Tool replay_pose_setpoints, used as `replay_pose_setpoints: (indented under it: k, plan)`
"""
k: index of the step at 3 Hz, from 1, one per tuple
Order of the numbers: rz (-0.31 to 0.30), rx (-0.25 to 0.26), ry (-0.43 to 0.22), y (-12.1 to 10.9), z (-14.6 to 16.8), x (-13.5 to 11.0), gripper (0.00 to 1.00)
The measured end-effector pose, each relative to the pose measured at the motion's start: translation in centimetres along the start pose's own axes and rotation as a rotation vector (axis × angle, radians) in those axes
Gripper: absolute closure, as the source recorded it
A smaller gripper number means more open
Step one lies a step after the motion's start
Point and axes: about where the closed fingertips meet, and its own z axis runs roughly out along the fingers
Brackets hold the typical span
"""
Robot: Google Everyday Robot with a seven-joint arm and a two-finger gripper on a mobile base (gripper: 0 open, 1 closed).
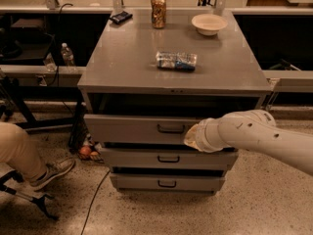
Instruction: Close top drawer
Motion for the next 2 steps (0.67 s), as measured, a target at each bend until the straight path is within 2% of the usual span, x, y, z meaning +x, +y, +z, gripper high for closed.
replay_pose_setpoints:
  k: [2]
  plan:
    - [0.023, 0.098, 0.084, -3.4, -1.4, 3.1, 1.00]
